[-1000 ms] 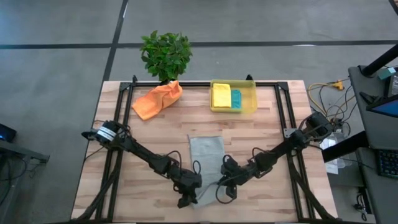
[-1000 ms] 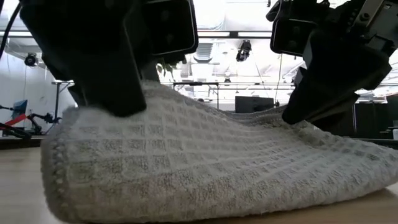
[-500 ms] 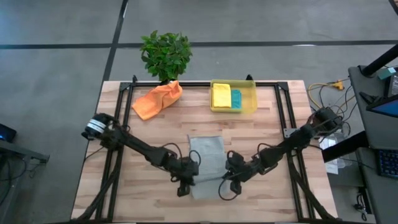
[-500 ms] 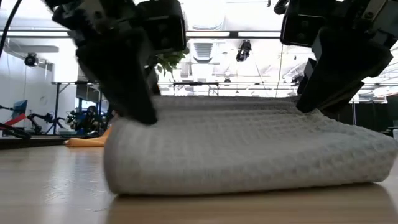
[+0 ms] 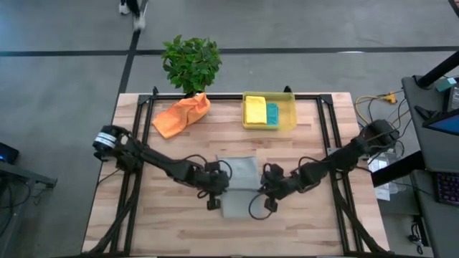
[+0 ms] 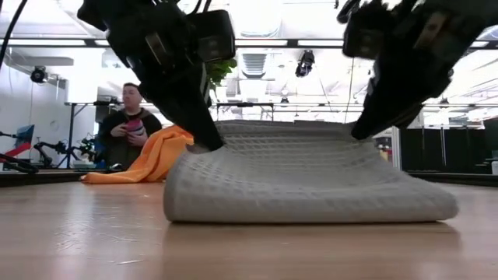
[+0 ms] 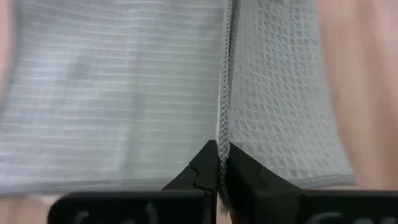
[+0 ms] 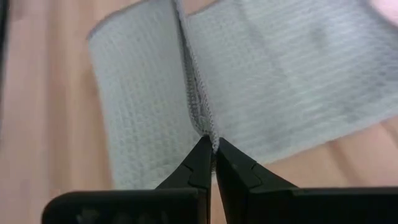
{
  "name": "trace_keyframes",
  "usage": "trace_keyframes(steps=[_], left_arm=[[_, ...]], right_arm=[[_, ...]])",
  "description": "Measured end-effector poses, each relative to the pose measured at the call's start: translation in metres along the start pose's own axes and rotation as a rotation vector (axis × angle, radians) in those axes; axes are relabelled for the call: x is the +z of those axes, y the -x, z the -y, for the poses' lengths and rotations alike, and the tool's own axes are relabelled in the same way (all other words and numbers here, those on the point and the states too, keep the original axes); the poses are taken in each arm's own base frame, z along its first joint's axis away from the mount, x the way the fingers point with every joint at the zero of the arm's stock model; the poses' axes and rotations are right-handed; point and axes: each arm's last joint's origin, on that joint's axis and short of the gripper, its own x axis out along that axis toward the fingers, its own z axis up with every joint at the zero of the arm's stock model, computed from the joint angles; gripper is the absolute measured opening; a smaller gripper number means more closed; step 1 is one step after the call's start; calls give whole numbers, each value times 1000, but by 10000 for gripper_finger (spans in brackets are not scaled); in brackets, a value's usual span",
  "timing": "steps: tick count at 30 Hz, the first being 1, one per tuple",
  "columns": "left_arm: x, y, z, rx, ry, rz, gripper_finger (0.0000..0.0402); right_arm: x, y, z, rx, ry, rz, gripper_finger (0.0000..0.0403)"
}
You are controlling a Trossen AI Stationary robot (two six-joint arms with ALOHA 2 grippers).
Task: Fold microfiber towels
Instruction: Fold the gray microfiber towel
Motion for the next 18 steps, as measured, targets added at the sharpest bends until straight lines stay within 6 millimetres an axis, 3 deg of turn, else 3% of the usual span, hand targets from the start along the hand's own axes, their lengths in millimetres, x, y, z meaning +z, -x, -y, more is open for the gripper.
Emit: trace_keyframes(steps=[18], left_arm=[[11, 2, -46, 191, -26, 2, 0]], right_arm=[[31, -6, 56, -88, 7, -25, 11]])
